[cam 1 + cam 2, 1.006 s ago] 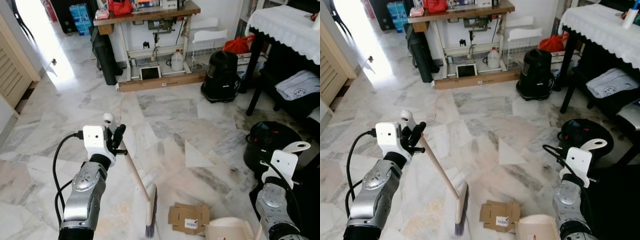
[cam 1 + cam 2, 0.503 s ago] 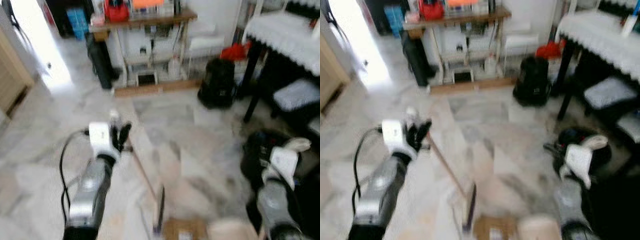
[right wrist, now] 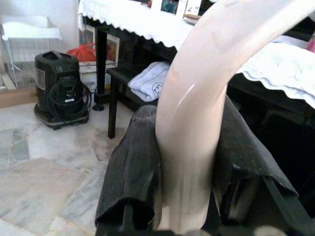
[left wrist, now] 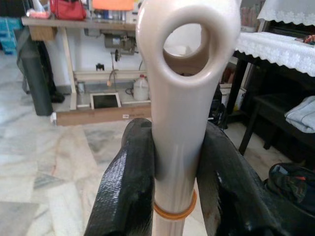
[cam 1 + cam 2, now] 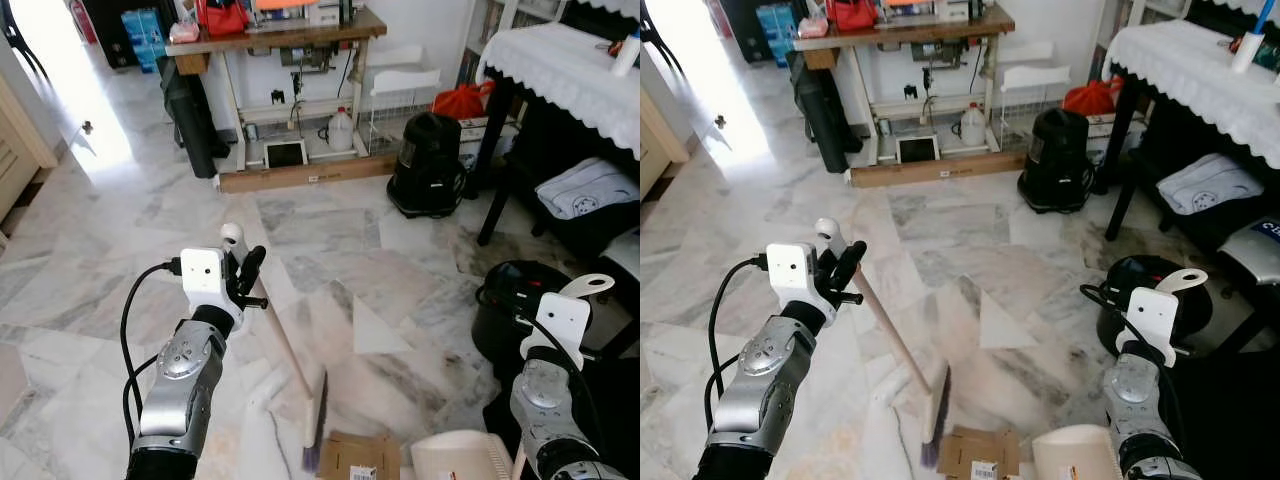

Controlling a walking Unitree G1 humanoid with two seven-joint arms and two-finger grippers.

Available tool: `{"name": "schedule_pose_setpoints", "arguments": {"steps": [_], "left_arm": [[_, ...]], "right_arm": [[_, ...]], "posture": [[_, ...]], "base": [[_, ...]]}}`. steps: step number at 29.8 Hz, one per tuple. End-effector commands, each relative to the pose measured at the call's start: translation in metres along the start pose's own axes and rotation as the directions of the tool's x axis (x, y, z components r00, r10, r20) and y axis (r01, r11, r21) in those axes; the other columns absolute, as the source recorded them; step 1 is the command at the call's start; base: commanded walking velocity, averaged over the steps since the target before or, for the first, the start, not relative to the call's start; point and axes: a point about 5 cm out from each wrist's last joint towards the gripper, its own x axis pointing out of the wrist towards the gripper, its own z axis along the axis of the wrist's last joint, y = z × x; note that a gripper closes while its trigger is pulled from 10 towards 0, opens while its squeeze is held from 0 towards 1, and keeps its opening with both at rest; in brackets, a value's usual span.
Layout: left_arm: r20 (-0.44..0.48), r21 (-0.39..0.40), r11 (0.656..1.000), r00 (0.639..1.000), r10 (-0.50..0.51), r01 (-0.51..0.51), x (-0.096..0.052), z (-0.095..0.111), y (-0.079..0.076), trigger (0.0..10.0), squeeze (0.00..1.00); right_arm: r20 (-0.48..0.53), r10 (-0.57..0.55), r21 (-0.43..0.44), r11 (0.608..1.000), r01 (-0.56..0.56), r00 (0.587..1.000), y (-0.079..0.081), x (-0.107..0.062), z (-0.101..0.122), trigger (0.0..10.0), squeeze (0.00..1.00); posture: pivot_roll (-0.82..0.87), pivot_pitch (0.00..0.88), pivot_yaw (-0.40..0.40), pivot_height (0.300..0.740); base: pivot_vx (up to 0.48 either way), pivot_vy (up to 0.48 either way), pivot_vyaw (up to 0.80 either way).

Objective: Sweep floor

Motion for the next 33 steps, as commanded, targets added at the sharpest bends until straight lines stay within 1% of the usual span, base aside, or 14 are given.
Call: {"name": "schedule_pose_setpoints", "arguments": {"steps": [1,9,10,14,18,24,27,33], "left_arm": [[0.042,0.018,1.000,0.999,0.002,-0.003,0.002,0.008,0.002,10.0,0.00],[0.031,0.029,1.000,1.000,-0.003,0.002,0.002,0.007,0.001,10.0,0.00],[0.017,0.043,0.999,1.000,-0.013,0.012,0.001,0.007,0.002,10.0,0.00],[-0.003,0.052,0.998,1.000,-0.028,0.028,-0.001,0.005,0.002,10.0,0.00],[-0.019,0.024,0.997,0.997,-0.073,0.074,-0.002,0.008,-0.003,10.0,0.00],[-0.018,0.017,0.996,0.996,-0.091,0.091,-0.001,0.012,-0.006,10.0,0.00],[-0.023,-0.007,0.997,0.997,-0.079,0.079,0.004,0.014,-0.002,10.0,0.00],[-0.034,-0.011,0.998,0.997,-0.067,0.067,0.007,0.016,0.006,10.0,0.00]], "right_arm": [[0.017,0.007,-0.001,1.000,-0.007,1.000,0.002,0.002,0.004,10.0,0.00],[0.021,0.007,0.000,1.000,-0.007,1.000,0.002,0.001,0.004,10.0,0.00],[0.016,0.017,0.002,1.000,-0.017,1.000,0.005,0.000,0.003,10.0,0.00],[0.013,0.024,0.004,1.000,-0.024,1.000,0.006,-0.001,0.003,10.0,0.00],[0.012,0.028,0.016,0.999,-0.028,1.000,0.010,-0.003,0.003,10.0,0.00],[0.012,0.027,0.018,0.999,-0.027,1.000,0.010,-0.005,0.002,10.0,0.00],[0.007,0.033,0.012,0.999,-0.033,0.999,0.011,-0.005,0.001,10.0,0.00],[0.019,0.053,0.006,0.999,-0.053,0.998,0.016,-0.006,0.003,10.0,0.00]], "posture": [[0.08,0.000,0.049,0.740],[0.09,0.000,0.053,0.740],[0.09,0.000,0.059,0.740],[0.09,0.000,0.068,0.740],[0.09,0.000,0.089,0.740],[0.09,0.000,0.094,0.740],[0.09,0.000,0.090,0.740],[0.10,0.013,0.086,0.740]], "base": [[0.000,0.000,0.00],[0.000,0.000,0.00],[0.000,0.000,0.00],[0.000,0.000,0.00],[0.000,0.000,0.00],[0.000,0.000,0.00],[0.000,0.000,0.00],[0.000,0.000,0.00]]}}
